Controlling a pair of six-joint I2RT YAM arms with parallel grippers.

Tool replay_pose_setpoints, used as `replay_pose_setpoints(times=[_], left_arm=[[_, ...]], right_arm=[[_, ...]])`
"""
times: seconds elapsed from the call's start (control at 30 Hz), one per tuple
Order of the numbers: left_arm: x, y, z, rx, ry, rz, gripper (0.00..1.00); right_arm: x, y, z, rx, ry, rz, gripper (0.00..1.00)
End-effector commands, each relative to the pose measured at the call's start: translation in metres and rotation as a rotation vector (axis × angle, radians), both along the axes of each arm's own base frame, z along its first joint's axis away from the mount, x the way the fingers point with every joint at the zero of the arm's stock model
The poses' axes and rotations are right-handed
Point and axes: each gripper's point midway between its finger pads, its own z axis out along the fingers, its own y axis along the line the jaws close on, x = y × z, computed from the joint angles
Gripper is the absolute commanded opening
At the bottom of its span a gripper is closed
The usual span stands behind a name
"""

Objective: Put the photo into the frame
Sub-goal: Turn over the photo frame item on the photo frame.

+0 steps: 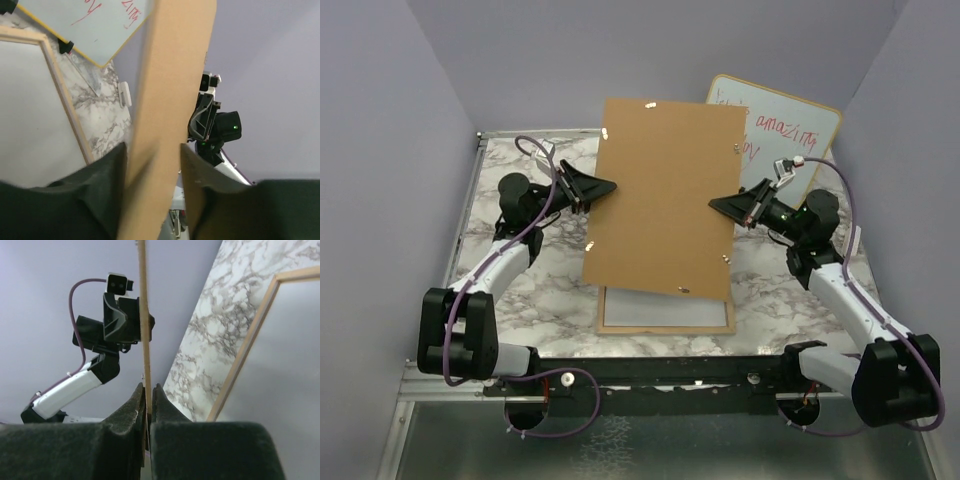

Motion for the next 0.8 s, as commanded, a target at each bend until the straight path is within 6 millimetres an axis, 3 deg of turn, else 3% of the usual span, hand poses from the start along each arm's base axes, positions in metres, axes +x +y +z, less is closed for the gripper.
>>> replay_pose_setpoints(times=[0.0, 0.13, 0.43, 0.63, 0.77], left_arm=[[0.006, 0.008, -0.030, 0.049, 0.004, 0.053, 0.59], [0.014, 0.020, -0.075, 0.133, 0.087, 0.118, 0.72], [0.020, 0.045, -0.144, 0.403, 0.217, 0.206, 0.78], [0.017, 0.057, -0.165, 0.537, 0.240, 0.218, 0.79], [0.013, 0.063, -0.191, 0.575, 0.306, 0.234, 0.79]], right_arm=[[0.002, 0.002, -0.036, -0.052, 0.036, 0.024, 0.01], [0.001, 0.001, -0.053, -0.077, 0.086, 0.029, 0.01], [-0.004, -0.001, -0.084, -0.109, 0.130, 0.070, 0.01], [-0.006, 0.000, -0.102, -0.098, 0.156, 0.098, 0.01], [-0.005, 0.001, -0.110, -0.090, 0.181, 0.104, 0.01]])
